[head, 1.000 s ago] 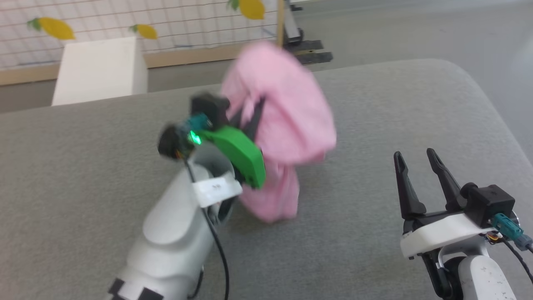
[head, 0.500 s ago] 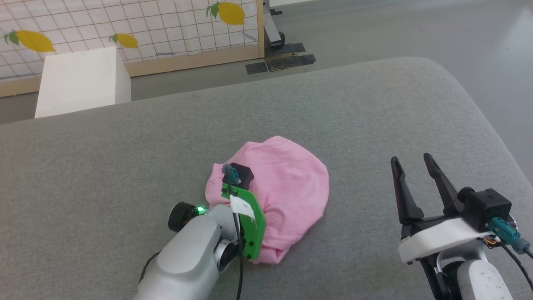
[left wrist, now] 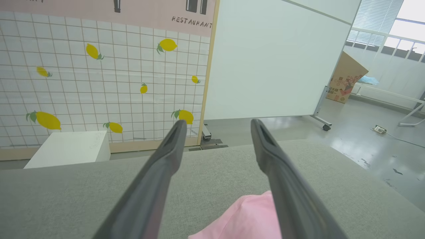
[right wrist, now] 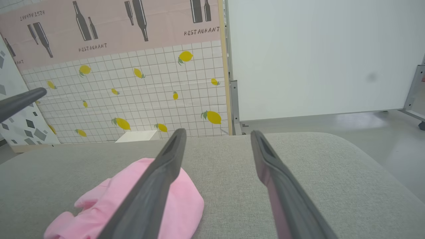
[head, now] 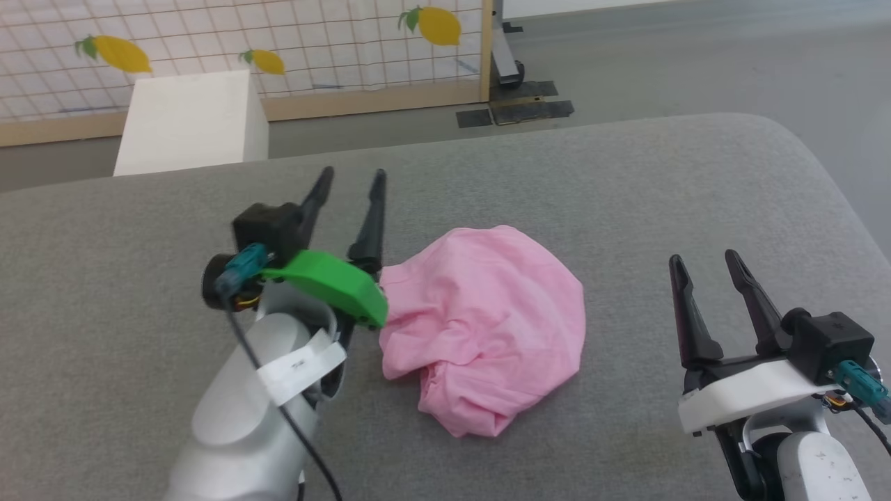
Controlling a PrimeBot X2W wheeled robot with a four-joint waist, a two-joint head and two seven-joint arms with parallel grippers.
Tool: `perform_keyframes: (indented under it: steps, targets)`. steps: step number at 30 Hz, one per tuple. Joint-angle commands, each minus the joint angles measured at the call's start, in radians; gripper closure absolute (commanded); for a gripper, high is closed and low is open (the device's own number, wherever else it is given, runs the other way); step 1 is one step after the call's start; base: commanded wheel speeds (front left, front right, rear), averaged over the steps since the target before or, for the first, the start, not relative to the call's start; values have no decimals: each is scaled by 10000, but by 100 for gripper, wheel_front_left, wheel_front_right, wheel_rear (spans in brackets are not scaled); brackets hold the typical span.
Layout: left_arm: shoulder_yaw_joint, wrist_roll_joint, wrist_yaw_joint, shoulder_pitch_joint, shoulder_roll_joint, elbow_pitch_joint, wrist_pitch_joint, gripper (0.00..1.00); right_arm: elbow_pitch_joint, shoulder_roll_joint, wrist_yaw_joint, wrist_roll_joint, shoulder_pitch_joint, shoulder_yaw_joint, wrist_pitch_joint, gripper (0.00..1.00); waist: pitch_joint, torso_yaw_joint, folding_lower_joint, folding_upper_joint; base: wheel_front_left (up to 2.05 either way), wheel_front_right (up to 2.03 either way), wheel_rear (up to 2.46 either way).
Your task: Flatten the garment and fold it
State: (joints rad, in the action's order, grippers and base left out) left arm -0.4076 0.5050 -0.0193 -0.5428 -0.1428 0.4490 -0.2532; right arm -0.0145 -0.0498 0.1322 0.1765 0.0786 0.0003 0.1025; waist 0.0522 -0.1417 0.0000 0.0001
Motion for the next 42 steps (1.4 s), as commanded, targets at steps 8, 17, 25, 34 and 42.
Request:
perform_keyframes:
  steps: [8,17,25,34,42]
  targets:
    - [1815,-1118,280,2285,-49,-2724,-82,0,164,-4,-15,-163,-161,-169,-14,0,-97,818,0,-1,0,0,0]
    - [2935,-1968,636,3979,324,-3205,-84,0,180,-4,-15,-199,-340,-319,-19,0,-206,1218,0,-1,0,0,0]
    - [3545,-2443,791,4900,565,-3351,-85,0,163,-4,-15,-146,-461,-317,-39,0,-179,1212,0,-1,0,0,0]
    - [3805,-2753,940,5110,782,-3456,-85,0,144,-4,-15,-135,-497,-359,-66,0,-163,1228,0,-1,0,0,0]
    - [3894,-2941,1009,5151,861,-3416,-85,0,126,-4,-15,-95,-477,-277,-41,0,-154,1215,0,-1,0,0,0]
